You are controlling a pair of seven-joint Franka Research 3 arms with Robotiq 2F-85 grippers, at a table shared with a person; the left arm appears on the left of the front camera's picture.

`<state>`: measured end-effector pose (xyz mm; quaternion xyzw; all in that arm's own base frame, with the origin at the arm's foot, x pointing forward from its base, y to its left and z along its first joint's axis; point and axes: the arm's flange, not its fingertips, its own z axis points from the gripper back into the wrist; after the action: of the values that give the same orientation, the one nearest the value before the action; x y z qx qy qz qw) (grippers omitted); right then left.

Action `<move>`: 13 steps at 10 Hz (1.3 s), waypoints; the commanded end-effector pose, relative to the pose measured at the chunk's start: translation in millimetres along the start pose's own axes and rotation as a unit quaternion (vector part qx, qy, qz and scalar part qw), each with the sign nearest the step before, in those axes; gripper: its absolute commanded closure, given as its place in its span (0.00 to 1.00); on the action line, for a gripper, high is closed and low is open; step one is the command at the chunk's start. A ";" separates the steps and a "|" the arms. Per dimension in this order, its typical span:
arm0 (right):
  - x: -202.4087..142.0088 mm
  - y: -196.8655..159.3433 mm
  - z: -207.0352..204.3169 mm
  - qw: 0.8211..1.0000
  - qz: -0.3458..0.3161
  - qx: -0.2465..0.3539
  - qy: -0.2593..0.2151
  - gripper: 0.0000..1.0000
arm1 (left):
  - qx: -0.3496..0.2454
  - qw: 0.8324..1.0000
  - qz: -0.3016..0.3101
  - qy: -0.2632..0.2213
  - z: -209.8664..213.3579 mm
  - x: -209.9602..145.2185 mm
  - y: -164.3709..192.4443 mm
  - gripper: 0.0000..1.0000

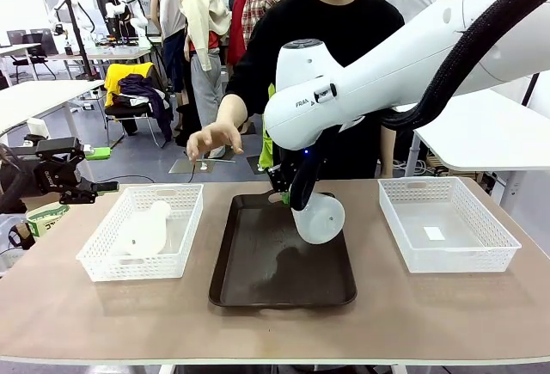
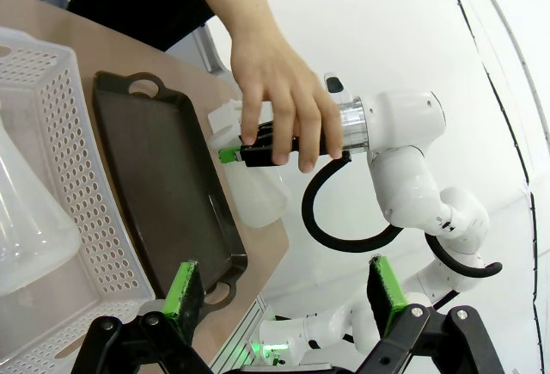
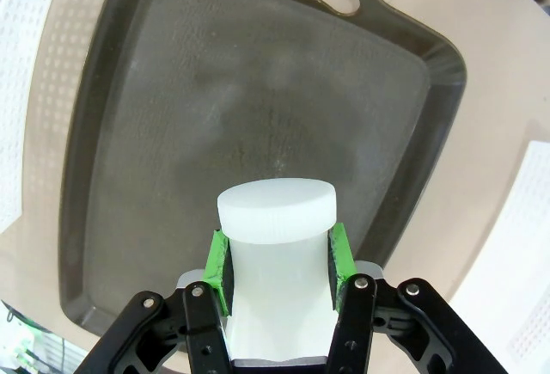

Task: Prepare the laboratory tools.
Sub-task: Place the picked Big flask upright in the Handle tray as instructed by the person.

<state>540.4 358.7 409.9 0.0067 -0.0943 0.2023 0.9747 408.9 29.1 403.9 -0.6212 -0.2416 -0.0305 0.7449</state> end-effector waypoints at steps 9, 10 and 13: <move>0.5 0.0 -0.2 1.000 -0.003 0.002 -0.002 1.00 | -0.013 1.000 -0.004 -0.012 -0.7 0.6 0.0 0.00; 0.5 0.0 -0.2 1.000 -0.003 0.002 -0.002 1.00 | -0.013 1.000 -0.004 -0.012 -0.7 0.6 0.0 0.00; 0.5 0.0 -0.2 1.000 -0.003 0.002 -0.002 1.00 | -0.013 1.000 -0.004 -0.012 -0.7 0.6 0.0 0.00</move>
<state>540.4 358.7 409.9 0.0067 -0.0943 0.2023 0.9747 408.9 29.1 403.9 -0.6212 -0.2416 -0.0305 0.7448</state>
